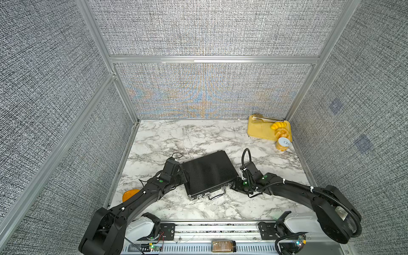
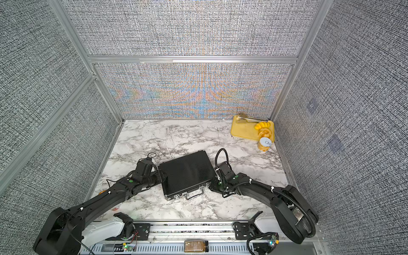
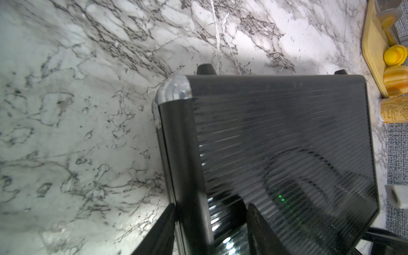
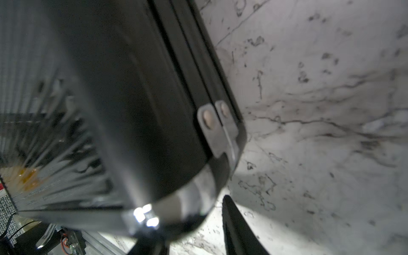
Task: Close the poker set cases
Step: Fasten the fastener on the poker set case.
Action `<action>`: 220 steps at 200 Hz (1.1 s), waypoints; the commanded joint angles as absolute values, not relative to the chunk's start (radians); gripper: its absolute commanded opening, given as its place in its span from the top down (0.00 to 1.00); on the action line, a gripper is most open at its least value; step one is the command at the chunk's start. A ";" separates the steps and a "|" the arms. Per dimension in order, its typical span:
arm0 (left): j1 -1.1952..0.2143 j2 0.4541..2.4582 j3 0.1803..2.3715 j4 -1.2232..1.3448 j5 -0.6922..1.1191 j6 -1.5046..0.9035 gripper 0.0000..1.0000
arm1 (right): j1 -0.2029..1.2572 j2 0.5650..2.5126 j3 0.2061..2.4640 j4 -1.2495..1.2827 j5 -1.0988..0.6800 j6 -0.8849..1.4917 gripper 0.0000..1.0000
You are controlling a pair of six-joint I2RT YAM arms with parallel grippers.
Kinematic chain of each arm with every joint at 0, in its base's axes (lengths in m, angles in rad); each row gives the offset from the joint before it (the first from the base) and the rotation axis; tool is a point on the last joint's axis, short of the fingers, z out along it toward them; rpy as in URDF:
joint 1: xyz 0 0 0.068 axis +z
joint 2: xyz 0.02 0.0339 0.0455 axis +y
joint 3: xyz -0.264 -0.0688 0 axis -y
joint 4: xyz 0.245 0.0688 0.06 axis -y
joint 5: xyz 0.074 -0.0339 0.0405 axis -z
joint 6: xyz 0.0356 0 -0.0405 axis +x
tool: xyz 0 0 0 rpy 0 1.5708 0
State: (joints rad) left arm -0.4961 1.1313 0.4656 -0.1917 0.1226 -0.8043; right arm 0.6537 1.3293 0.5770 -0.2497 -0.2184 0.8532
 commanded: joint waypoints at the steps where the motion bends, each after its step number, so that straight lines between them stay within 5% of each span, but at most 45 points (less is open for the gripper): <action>1: -0.504 1.141 0.446 -0.435 0.218 -0.776 0.49 | 0.656 1.318 0.577 -0.261 -0.193 0.877 0.60; 72: -0.504 1.137 0.461 -0.434 0.217 -0.762 0.49 | 0.696 1.134 0.507 -0.280 -0.169 1.015 0.61; 129: -0.503 1.116 0.443 -0.450 0.218 -0.758 0.49 | 0.739 1.081 0.433 -0.126 -0.127 1.184 0.86; 220: -0.504 1.098 0.436 -0.463 0.218 -0.765 0.48 | 0.739 1.162 0.385 0.051 -0.109 1.255 0.88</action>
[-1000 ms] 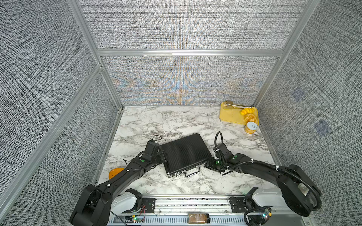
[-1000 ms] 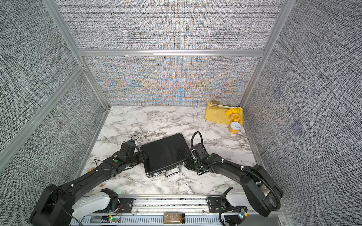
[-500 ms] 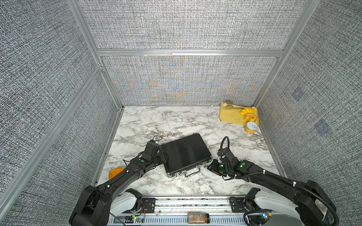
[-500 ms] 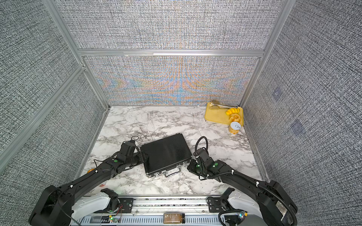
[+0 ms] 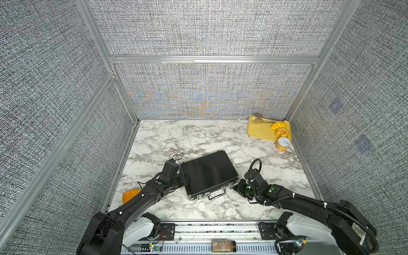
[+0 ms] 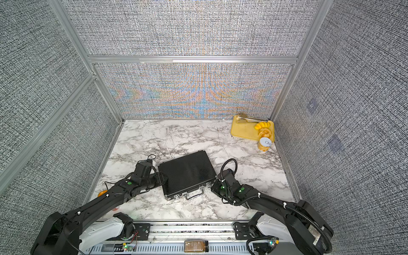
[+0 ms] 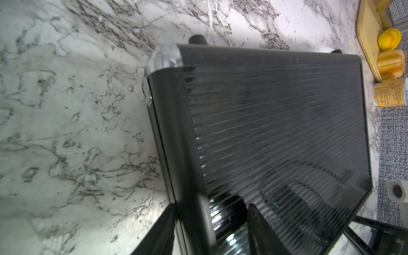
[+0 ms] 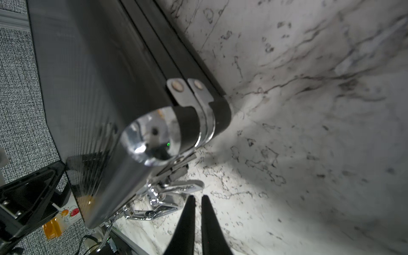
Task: Close the poker set cases
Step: Fasten the fastener on the poker set case.
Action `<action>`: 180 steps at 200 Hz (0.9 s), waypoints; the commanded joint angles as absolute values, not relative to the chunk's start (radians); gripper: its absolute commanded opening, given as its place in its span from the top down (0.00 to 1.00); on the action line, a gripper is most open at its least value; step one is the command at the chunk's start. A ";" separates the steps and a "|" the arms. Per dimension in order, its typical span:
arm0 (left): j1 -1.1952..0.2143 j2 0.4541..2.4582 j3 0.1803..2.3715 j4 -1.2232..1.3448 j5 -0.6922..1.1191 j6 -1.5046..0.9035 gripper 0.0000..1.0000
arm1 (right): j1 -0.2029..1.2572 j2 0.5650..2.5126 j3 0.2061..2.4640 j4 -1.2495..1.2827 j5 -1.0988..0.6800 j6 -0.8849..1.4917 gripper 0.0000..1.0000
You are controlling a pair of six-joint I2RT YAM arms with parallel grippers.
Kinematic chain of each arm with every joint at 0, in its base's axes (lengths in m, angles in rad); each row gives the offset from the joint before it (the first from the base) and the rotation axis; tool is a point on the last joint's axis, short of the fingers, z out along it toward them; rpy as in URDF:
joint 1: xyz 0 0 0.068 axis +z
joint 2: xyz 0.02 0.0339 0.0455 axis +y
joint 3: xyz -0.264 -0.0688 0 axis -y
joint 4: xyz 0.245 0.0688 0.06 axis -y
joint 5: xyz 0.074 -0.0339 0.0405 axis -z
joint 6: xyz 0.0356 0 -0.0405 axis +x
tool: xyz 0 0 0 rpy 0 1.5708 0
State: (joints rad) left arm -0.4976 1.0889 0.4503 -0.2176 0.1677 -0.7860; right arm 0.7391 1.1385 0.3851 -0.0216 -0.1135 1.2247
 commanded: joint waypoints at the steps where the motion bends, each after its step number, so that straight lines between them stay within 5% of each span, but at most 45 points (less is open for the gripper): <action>1: -0.504 1.097 0.436 -0.463 0.218 -0.765 0.48 | 0.739 1.162 0.385 0.051 -0.108 1.256 0.88; 180: -0.503 1.091 0.425 -0.460 0.227 -0.767 0.48 | 0.737 1.224 0.310 0.262 -0.049 1.315 0.88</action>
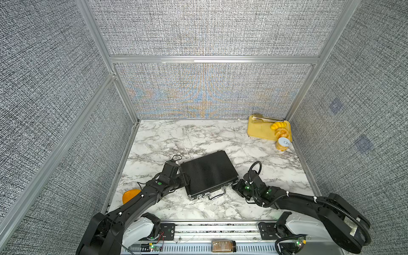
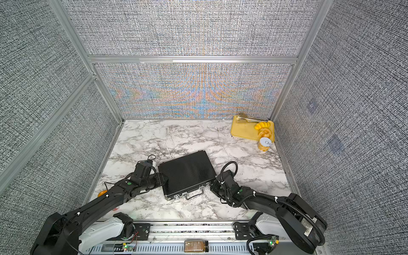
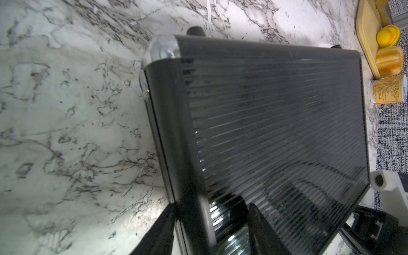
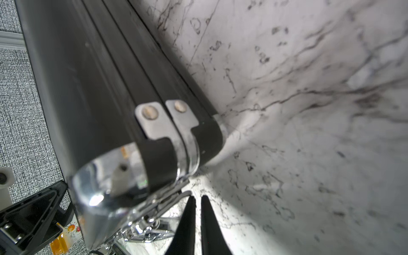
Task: Close the poker set cases
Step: Fasten the fastener on the poker set case.
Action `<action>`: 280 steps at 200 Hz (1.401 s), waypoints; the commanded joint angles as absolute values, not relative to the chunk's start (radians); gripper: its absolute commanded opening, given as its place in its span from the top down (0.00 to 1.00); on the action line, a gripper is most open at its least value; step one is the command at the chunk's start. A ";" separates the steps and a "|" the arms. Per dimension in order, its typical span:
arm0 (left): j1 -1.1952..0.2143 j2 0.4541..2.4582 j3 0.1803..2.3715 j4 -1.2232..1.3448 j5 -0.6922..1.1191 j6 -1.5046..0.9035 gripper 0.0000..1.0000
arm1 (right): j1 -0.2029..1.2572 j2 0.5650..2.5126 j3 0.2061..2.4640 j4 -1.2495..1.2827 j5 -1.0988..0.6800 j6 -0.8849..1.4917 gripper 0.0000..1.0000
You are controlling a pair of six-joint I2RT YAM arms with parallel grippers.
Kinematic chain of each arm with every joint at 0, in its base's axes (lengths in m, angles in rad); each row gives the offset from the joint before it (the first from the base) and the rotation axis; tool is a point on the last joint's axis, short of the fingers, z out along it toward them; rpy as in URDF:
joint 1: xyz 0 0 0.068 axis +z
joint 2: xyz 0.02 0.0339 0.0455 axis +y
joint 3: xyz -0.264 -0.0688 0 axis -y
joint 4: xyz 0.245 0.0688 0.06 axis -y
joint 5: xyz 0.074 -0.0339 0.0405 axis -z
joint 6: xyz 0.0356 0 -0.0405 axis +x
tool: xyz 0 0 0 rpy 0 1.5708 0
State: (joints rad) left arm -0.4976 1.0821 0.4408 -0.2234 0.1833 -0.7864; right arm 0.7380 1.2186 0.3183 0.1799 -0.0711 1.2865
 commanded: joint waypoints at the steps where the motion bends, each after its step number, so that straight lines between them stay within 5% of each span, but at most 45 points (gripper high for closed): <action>1: -0.503 1.090 0.425 -0.460 0.227 -0.767 0.48 | 0.737 1.224 0.310 0.264 -0.048 1.315 0.88; 208: -0.503 1.087 0.422 -0.453 0.238 -0.762 0.47 | 0.705 1.271 0.316 0.407 -0.082 1.294 0.89; 280: -0.503 1.064 0.401 -0.433 0.258 -0.764 0.48 | 0.730 1.202 0.389 0.008 -0.148 1.283 0.81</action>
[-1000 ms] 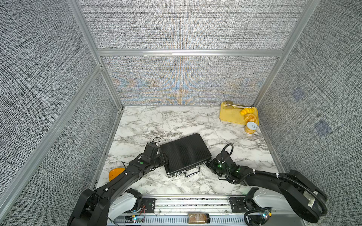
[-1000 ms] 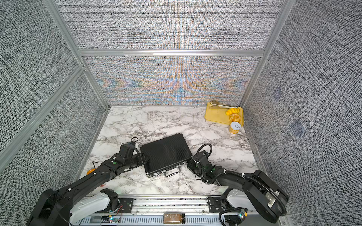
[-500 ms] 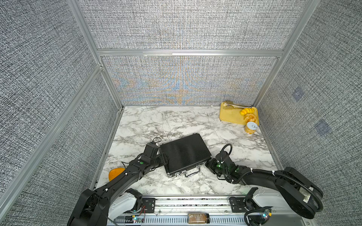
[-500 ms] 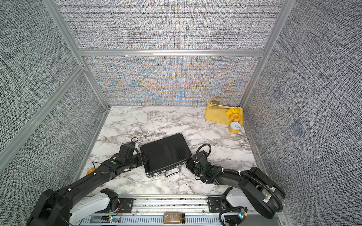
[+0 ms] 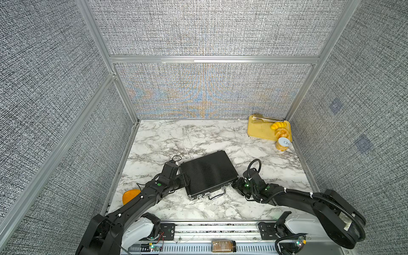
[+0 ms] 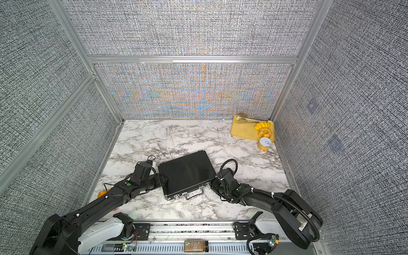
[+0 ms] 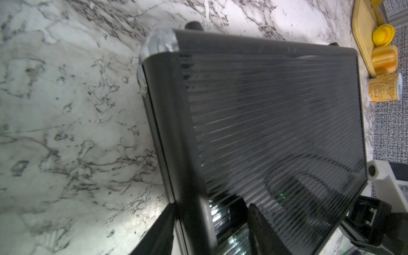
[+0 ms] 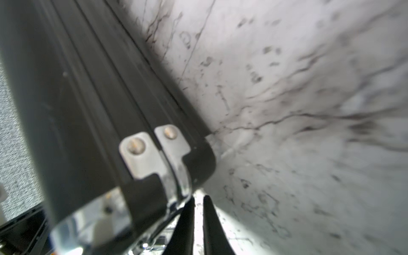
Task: Close the poker set cases
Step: Fasten the fastener on the poker set case.
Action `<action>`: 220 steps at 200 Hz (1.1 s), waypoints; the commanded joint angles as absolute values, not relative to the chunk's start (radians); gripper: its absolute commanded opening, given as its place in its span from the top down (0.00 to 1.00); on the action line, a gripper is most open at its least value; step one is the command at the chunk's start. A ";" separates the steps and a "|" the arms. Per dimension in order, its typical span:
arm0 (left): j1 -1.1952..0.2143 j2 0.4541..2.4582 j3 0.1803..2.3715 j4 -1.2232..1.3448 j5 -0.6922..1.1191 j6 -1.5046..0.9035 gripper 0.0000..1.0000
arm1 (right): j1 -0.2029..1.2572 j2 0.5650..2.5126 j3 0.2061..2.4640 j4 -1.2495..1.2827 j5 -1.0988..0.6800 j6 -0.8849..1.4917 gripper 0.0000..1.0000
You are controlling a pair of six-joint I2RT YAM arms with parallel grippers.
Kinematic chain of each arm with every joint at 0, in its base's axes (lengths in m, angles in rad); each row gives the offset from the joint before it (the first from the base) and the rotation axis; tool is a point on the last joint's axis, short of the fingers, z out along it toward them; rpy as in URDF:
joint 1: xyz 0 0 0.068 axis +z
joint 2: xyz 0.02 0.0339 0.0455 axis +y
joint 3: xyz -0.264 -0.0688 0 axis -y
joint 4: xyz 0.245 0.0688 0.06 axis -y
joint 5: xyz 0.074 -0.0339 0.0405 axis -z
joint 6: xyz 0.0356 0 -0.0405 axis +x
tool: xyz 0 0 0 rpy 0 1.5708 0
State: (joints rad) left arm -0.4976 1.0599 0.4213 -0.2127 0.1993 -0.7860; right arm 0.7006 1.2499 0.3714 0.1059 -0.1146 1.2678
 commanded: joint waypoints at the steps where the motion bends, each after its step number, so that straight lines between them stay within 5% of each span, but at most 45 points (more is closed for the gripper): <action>1: -0.503 1.064 0.400 -0.433 0.259 -0.764 0.47 | 0.734 1.200 0.389 0.000 -0.148 1.282 0.81; 62: -0.504 1.064 0.399 -0.438 0.243 -0.764 0.48 | 0.914 1.087 0.456 -0.178 -0.127 1.271 0.75; 131: -0.503 1.054 0.402 -0.452 0.218 -0.774 0.48 | 1.090 1.378 0.817 -0.109 -0.115 0.988 0.74; 220: -0.504 1.025 0.400 -0.458 0.206 -0.787 0.48 | 1.140 1.605 1.048 -0.191 -0.167 0.870 0.78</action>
State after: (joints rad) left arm -0.5018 1.0206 0.4137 -0.2489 0.2214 -0.7937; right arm 1.1355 1.5856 1.0290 -0.1356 -0.1558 0.9028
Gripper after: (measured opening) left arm 0.524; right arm 0.223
